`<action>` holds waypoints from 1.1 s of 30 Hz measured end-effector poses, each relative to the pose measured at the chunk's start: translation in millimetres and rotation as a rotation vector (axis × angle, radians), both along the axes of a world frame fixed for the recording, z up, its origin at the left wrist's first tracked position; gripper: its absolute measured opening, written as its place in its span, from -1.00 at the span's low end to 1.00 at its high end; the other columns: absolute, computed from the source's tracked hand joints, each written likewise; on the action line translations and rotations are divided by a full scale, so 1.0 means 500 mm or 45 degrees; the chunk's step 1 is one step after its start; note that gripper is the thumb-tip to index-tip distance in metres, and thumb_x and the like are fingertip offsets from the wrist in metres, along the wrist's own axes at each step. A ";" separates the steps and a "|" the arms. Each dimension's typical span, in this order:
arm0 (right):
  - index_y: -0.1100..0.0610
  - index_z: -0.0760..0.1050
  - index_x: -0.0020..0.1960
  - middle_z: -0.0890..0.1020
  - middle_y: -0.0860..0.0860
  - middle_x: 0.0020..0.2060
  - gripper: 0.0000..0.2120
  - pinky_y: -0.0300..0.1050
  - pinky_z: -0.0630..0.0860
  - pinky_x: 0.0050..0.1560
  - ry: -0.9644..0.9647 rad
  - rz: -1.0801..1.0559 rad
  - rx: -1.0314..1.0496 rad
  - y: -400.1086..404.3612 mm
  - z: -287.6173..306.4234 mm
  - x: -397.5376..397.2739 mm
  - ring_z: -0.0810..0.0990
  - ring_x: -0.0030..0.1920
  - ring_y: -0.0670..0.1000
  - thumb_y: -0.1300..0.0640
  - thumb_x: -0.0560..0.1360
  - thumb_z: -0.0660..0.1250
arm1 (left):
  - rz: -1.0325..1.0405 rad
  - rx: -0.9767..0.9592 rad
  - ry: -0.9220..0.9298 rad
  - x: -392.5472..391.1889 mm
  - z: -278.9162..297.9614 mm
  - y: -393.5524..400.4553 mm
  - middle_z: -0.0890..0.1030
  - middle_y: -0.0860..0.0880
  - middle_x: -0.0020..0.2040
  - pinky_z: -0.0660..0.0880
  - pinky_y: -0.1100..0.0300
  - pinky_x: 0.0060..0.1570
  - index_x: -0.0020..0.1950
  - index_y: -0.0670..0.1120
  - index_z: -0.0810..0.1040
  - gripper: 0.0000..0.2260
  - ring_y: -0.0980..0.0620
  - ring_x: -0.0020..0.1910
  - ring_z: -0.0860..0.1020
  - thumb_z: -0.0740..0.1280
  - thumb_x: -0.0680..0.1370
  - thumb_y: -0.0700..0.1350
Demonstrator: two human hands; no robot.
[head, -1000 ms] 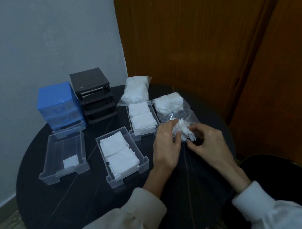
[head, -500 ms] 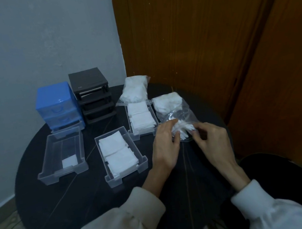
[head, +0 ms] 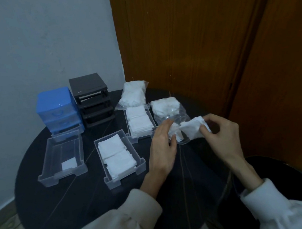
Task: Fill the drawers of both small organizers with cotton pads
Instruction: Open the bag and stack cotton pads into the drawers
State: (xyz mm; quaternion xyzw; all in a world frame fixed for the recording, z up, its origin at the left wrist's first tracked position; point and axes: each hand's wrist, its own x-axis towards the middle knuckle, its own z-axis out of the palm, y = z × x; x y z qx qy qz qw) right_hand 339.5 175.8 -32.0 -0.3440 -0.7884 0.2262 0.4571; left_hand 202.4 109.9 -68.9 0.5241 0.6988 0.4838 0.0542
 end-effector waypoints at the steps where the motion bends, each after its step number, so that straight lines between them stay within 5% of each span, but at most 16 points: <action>1: 0.10 0.58 -0.12 0.60 -0.08 -0.27 -0.86 -0.43 0.40 -0.22 0.029 0.012 -0.029 -0.002 0.004 -0.003 0.55 -0.19 -0.20 0.31 0.43 0.34 | 0.000 0.027 -0.017 0.001 0.005 -0.008 0.42 0.00 0.38 0.23 0.31 0.36 0.39 -0.05 0.38 -0.58 0.12 0.38 0.34 0.28 0.55 -0.27; 9: 0.07 0.44 0.04 0.57 -0.04 -0.17 -0.81 -0.41 0.46 -0.22 0.192 0.235 -0.293 -0.036 0.004 -0.085 0.55 -0.22 -0.21 0.29 0.49 0.32 | 0.195 0.199 -0.046 -0.071 0.059 -0.150 0.53 0.15 0.07 0.27 0.62 -0.01 0.22 -0.04 0.52 -0.71 0.35 -0.05 0.47 0.26 0.54 -0.29; 15: 0.06 0.55 -0.12 0.61 -0.11 -0.15 -0.84 -0.33 0.45 -0.14 0.063 0.476 -0.327 -0.089 0.000 -0.166 0.55 -0.15 -0.14 0.30 0.51 0.29 | 0.520 0.196 -0.183 -0.173 0.028 -0.218 0.56 0.04 0.13 0.32 0.55 0.02 0.20 -0.08 0.53 -0.68 0.15 0.10 0.50 0.16 0.55 -0.36; 23: 0.13 0.60 -0.08 0.59 -0.14 -0.30 -0.88 -0.44 0.41 -0.31 -0.102 0.602 -0.451 -0.150 -0.015 -0.237 0.52 -0.32 -0.25 0.29 0.50 0.31 | 0.390 0.082 -0.426 -0.180 -0.002 -0.226 0.30 -0.02 0.45 0.15 0.24 0.42 0.42 -0.12 0.33 -0.62 0.08 0.44 0.23 0.07 0.62 -0.32; 29: 0.08 0.58 -0.11 0.53 -0.06 -0.42 -0.87 -0.31 0.49 -0.30 -0.205 0.557 -0.402 -0.162 -0.027 -0.244 0.50 -0.39 -0.19 0.27 0.50 0.31 | 0.369 0.076 -0.574 -0.185 -0.014 -0.223 0.28 -0.01 0.47 0.16 0.14 0.45 0.46 -0.11 0.27 -0.62 0.09 0.44 0.24 0.07 0.63 -0.28; 33: 0.16 0.59 -0.07 0.47 -0.18 -0.41 -0.88 -0.48 0.36 -0.31 -0.278 0.546 -0.316 -0.168 -0.025 -0.243 0.49 -0.36 -0.28 0.30 0.50 0.30 | 0.381 0.087 -0.630 -0.186 -0.015 -0.222 0.30 0.00 0.45 0.21 0.13 0.43 0.45 -0.09 0.28 -0.63 0.10 0.41 0.27 0.08 0.65 -0.24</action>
